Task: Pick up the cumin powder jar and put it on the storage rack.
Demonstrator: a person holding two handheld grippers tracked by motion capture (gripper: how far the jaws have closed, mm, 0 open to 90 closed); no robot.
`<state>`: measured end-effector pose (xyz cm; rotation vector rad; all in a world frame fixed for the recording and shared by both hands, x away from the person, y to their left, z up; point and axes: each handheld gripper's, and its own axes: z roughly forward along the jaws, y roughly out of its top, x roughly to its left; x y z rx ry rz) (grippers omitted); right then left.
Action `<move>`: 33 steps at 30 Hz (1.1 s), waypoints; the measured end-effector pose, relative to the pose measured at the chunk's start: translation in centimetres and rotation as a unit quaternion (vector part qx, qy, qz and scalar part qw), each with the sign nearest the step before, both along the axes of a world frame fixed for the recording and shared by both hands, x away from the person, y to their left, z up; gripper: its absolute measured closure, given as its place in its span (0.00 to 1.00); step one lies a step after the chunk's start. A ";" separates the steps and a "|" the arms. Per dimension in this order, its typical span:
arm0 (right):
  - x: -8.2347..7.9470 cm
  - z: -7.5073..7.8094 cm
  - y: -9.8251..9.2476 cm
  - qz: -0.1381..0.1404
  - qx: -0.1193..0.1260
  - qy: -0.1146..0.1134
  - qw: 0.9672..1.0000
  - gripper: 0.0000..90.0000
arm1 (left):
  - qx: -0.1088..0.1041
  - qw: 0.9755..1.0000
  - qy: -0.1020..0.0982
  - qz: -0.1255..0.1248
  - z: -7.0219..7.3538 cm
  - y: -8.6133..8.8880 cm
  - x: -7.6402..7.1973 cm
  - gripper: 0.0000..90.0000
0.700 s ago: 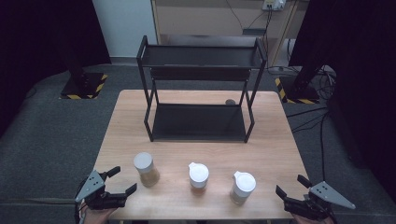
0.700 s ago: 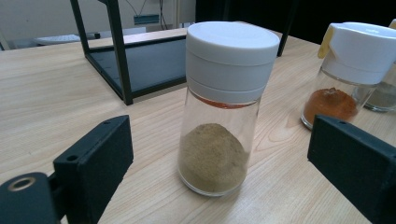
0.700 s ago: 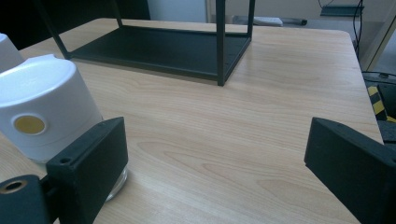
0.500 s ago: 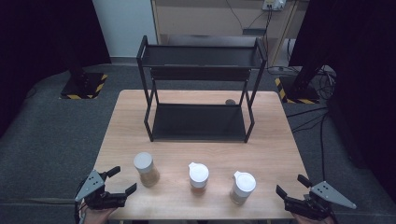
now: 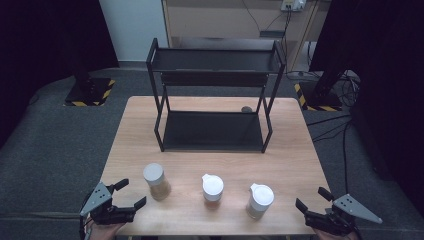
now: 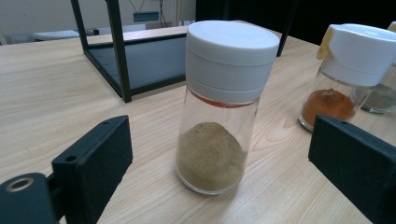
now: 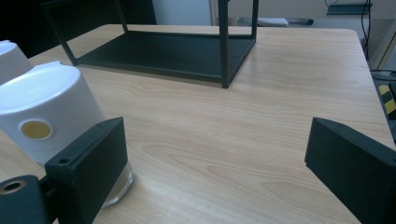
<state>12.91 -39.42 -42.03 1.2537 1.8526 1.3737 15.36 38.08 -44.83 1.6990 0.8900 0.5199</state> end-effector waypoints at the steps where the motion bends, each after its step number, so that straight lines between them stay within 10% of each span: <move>1: 0.0 0.0 0.0 0.001 -0.001 -0.001 1.000 0.07 | 0.000 1.000 0.000 0.000 0.0 0.0 0.0 0.06; 33: 0.2 0.1 0.2 0.002 -0.006 0.007 1.000 0.07 | -0.006 0.999 0.026 -0.019 4.1 0.5 0.7 0.06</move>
